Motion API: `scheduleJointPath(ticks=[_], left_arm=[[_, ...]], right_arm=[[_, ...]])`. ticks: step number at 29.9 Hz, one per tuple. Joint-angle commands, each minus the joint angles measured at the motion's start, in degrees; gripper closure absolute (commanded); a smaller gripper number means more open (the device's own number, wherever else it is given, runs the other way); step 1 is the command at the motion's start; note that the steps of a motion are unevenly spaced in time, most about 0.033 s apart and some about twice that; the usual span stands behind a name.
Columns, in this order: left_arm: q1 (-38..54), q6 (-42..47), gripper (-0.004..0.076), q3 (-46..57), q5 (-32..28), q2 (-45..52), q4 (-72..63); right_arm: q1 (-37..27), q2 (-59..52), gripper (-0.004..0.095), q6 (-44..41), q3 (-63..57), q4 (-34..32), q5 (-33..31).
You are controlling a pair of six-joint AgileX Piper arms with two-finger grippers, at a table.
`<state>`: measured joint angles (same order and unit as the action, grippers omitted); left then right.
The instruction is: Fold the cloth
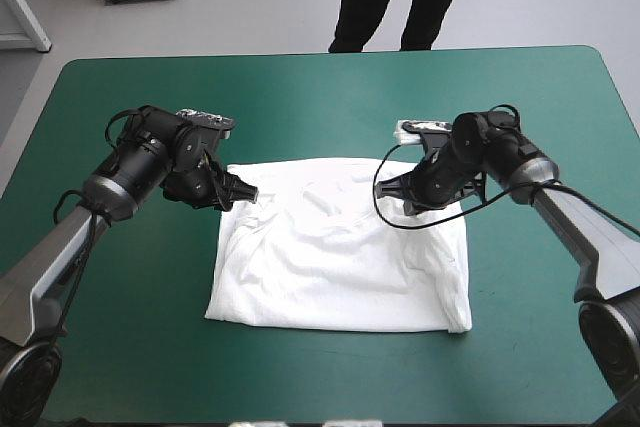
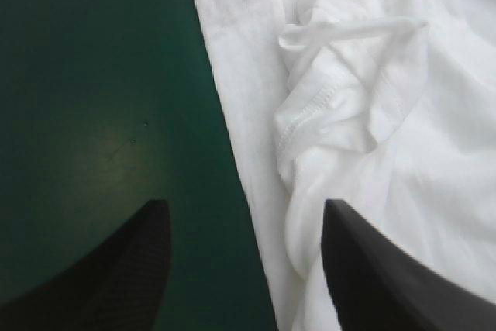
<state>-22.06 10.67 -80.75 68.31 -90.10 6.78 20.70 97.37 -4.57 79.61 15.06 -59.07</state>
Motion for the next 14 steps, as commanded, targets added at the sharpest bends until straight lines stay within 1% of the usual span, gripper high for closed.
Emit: scheduleJointPath(ticks=[1,9,11,12,14], left_arm=[[0.1,0.5,0.0306,-1.4,-1.0,2.6,-0.2],[0.1,0.3,0.0306,-1.4,-0.1,2.6,-0.2],[0.1,0.3,0.0306,-1.4,-0.1,2.6,-0.2],[0.1,0.3,0.0307,-1.4,-0.1,2.6,-0.2],[0.1,0.3,0.0307,-1.4,-0.1,2.6,-0.2]], right_arm=[[1.9,0.3,0.0925,0.0,1.9,1.1,3.4],[2.6,5.0,0.0917,0.3,1.9,1.5,5.5],[2.6,5.6,0.0874,0.9,1.9,1.8,5.2],[2.6,6.1,0.0829,1.7,1.9,2.3,4.7],[2.6,7.1,0.0709,3.4,1.9,3.6,3.3]])
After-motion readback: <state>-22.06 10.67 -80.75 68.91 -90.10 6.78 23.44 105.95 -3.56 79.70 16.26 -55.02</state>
